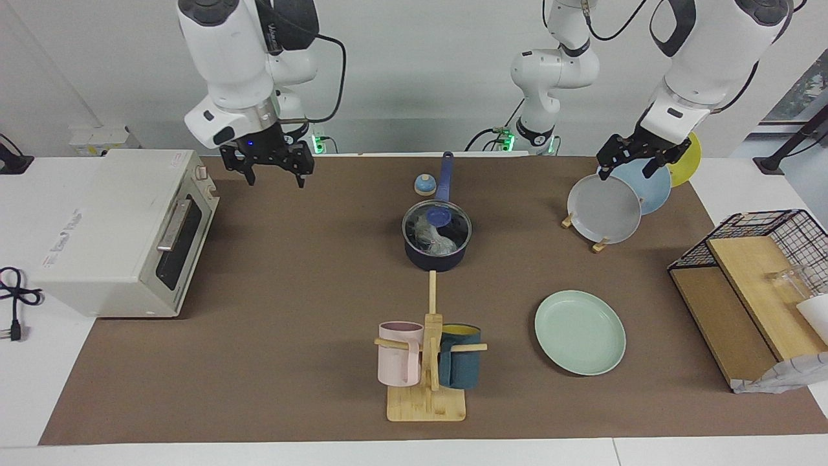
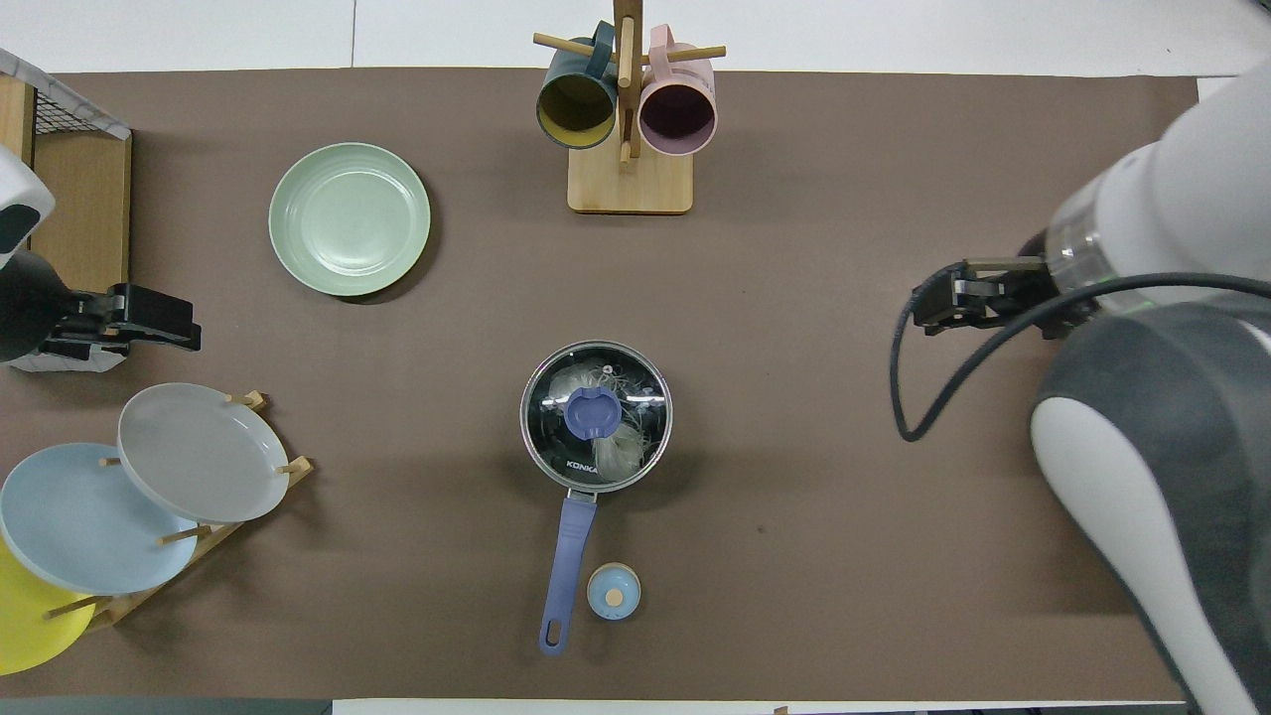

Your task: Transfer vermicelli from plate to pot

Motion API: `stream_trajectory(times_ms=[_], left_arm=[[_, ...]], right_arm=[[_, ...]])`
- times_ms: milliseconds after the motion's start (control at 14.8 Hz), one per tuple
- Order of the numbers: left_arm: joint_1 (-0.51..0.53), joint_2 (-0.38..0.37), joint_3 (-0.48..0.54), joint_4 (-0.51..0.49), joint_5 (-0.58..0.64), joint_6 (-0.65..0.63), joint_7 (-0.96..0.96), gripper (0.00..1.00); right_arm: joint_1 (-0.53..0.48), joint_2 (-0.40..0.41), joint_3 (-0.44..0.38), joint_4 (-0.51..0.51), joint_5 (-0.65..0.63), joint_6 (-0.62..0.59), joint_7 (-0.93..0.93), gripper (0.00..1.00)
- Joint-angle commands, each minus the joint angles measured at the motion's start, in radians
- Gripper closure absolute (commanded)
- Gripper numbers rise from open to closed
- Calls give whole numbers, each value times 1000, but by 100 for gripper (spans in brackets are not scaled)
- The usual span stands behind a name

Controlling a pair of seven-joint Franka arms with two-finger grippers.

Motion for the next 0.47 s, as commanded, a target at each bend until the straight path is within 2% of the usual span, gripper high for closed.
stream_trajectory(times_ms=[0,406], left_arm=[[-6,-28,-1,-31,17,9,-6,0],[-5,-30,-2,-37,17,14,-4,0]], right_arm=[[-54,-18,-11,-24,12,-21,-64,0],[-77,-2,-9,-11,11,-22,-67,0]])
